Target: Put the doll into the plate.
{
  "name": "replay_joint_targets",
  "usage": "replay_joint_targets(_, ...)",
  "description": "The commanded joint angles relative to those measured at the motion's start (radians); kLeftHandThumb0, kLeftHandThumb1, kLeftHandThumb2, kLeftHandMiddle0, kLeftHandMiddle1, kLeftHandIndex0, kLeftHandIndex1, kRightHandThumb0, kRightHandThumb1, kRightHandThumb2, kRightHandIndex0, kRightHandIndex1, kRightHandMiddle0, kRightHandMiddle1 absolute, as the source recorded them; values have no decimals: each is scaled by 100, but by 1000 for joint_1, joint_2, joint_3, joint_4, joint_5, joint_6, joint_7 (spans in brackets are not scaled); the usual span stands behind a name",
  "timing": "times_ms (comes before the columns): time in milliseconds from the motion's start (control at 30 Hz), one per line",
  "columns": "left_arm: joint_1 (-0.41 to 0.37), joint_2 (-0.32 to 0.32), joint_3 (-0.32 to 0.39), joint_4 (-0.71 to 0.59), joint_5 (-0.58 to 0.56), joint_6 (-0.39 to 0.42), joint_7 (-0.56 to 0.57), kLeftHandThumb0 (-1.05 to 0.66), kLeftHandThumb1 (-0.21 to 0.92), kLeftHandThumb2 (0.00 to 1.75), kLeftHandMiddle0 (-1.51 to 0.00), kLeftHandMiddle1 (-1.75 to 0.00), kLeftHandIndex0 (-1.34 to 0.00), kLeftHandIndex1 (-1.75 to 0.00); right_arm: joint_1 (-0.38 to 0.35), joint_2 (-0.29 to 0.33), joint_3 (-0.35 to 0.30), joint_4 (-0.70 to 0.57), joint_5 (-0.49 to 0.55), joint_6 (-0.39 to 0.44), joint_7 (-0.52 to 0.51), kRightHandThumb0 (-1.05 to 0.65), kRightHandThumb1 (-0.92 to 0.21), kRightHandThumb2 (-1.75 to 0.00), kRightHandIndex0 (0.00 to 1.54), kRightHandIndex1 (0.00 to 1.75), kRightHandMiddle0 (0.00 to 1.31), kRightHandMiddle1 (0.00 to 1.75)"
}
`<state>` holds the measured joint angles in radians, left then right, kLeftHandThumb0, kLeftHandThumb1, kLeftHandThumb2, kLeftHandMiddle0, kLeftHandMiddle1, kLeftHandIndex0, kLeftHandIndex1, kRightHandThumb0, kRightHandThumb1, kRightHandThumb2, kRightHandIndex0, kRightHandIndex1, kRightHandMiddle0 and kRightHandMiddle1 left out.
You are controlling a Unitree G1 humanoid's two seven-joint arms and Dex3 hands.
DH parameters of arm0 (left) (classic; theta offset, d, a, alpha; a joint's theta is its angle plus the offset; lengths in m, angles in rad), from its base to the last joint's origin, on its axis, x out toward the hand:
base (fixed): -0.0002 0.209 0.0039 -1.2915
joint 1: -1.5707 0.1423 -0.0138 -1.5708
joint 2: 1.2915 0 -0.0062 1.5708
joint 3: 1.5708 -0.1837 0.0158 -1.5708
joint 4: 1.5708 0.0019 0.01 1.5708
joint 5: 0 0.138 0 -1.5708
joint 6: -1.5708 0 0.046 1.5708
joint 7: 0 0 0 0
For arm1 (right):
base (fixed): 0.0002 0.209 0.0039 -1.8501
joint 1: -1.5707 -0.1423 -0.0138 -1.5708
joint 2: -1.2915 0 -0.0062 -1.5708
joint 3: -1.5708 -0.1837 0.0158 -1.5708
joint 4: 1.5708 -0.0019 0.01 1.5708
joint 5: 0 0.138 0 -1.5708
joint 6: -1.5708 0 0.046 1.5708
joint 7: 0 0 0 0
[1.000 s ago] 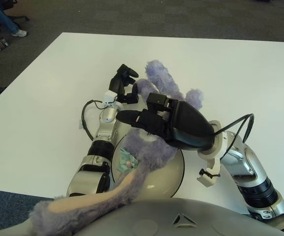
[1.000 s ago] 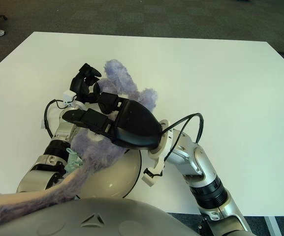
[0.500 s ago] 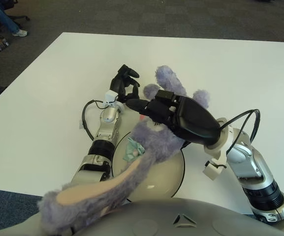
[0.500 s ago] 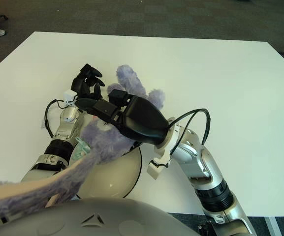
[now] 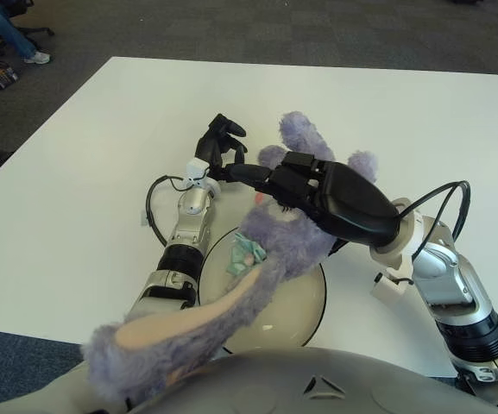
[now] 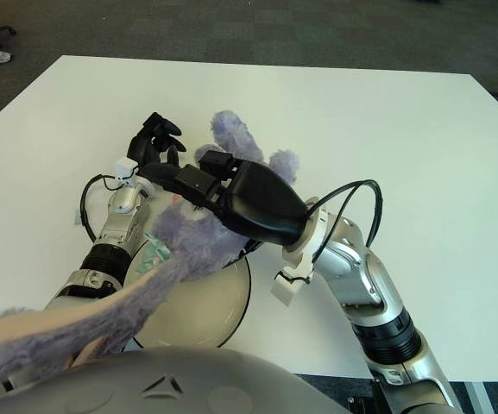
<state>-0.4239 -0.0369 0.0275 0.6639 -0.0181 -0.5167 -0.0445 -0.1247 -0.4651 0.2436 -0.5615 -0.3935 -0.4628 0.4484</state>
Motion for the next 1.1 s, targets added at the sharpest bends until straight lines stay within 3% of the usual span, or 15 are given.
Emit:
replay_joint_targets(0, 67, -11, -11, 39, 15, 13, 7, -1, 33, 131, -49, -175, -48, -175, -56, -68, -22, -9, 101, 48, 91, 49, -25, -139, 65, 175, 0, 11)
replay_joint_targets(33, 66, -12, -11, 39, 16, 14, 9, -1, 33, 131, -49, -175, -48, -175, -69, -89, -29, -7, 131, 61, 119, 10, -46, -117, 63, 175, 0, 7)
replay_joint_targets(67, 66, -12, -11, 40, 16, 16, 11, -1, 33, 131, -49, -175, -48, -175, -91, -118, -33, -2, 183, 92, 167, -4, -55, -105, 63, 175, 0, 6)
replay_joint_targets(100, 65, -13, -11, 41, 17, 17, 12, -1, 33, 131, -49, -175, -48, -175, -106, -137, -35, 1, 220, 114, 202, -28, -68, -93, 50, 170, 0, 4)
replay_joint_targets(167, 63, -14, -9, 43, 16, 19, 14, -1, 33, 131, -49, -175, -48, -175, -133, -165, -31, 14, 310, 171, 271, -56, -82, -82, 36, 158, 0, 2)
replay_joint_targets(233, 62, -16, -8, 46, 14, 19, 14, -1, 33, 131, -49, -175, -48, -175, -142, -187, -41, 19, 395, 239, 321, -68, -87, -81, 33, 152, 0, 5)
replay_joint_targets(367, 62, -19, -9, 47, 12, 19, 13, -1, 33, 131, -49, -175, -48, -175, -148, -226, -78, 1, 473, 325, 366, -82, -91, -82, 33, 151, 0, 17)
replay_joint_targets(567, 71, -24, -12, 23, 10, 39, 12, -1, 34, 130, -49, -175, -47, -175, -144, -304, -160, -49, 609, 411, 450, -90, -92, -90, 34, 152, 0, 22)
replay_joint_targets(733, 82, -28, -17, -12, 12, 79, 14, -1, 35, 129, -48, -175, -46, -175, -172, -304, -154, -31, 680, 399, 508, -91, -92, -98, 36, 160, 0, 14)
replay_joint_targets(1067, 96, -36, -22, -64, 8, 143, 15, -1, 35, 129, -48, -175, -46, -175, -185, -304, -162, -17, 700, 381, 548, -92, -92, -103, 38, 167, 0, 7)
